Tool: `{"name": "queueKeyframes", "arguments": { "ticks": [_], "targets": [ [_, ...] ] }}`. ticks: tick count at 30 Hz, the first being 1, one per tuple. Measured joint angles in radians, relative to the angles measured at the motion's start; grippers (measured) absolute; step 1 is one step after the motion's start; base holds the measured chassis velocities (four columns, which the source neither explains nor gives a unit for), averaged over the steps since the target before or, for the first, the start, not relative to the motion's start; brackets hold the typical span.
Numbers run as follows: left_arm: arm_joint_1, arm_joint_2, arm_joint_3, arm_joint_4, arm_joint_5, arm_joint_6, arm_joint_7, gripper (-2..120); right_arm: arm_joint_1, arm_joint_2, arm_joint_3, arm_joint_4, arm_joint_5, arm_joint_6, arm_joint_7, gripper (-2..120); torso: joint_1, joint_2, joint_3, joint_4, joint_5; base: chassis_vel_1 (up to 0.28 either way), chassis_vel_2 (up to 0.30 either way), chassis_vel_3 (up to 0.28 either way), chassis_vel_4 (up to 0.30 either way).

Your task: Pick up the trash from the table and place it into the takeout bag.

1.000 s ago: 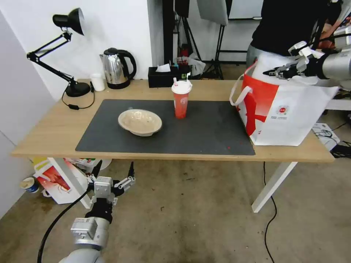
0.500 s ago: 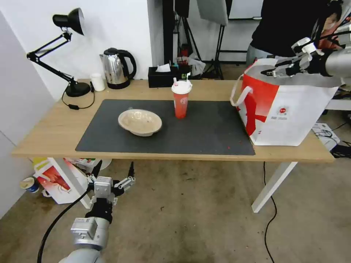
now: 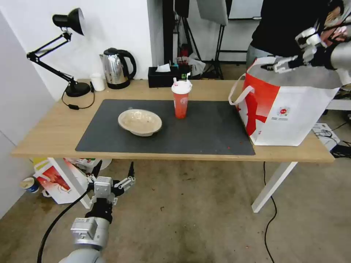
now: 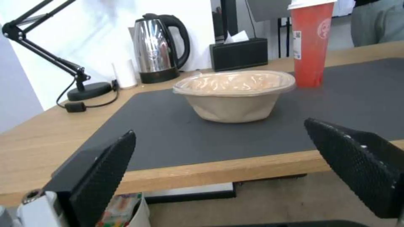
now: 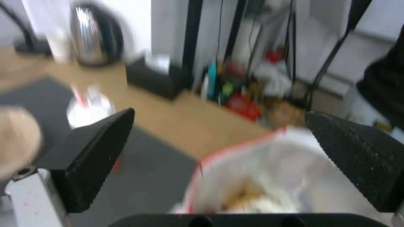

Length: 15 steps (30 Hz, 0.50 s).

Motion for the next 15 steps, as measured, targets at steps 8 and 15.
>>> {"name": "queueKeyframes", "arguments": {
  "ticks": [8,15],
  "targets": [
    [0.0,0.0,0.0,0.0,0.0,0.0,0.0,100,-0.115,-0.001,0.106,0.129,0.116,0.272,0.19,100,0.0,0.0,0.0,-0.0002,0.0,0.0,0.0,0.0,0.0],
    [0.0,0.0,0.0,0.0,0.0,0.0,0.0,100,-0.364,0.052,0.227,0.349,0.146,0.444,0.454,100,0.0,0.0,0.0,0.0,0.0,0.0,0.0,0.0,0.0]
  ]
}}
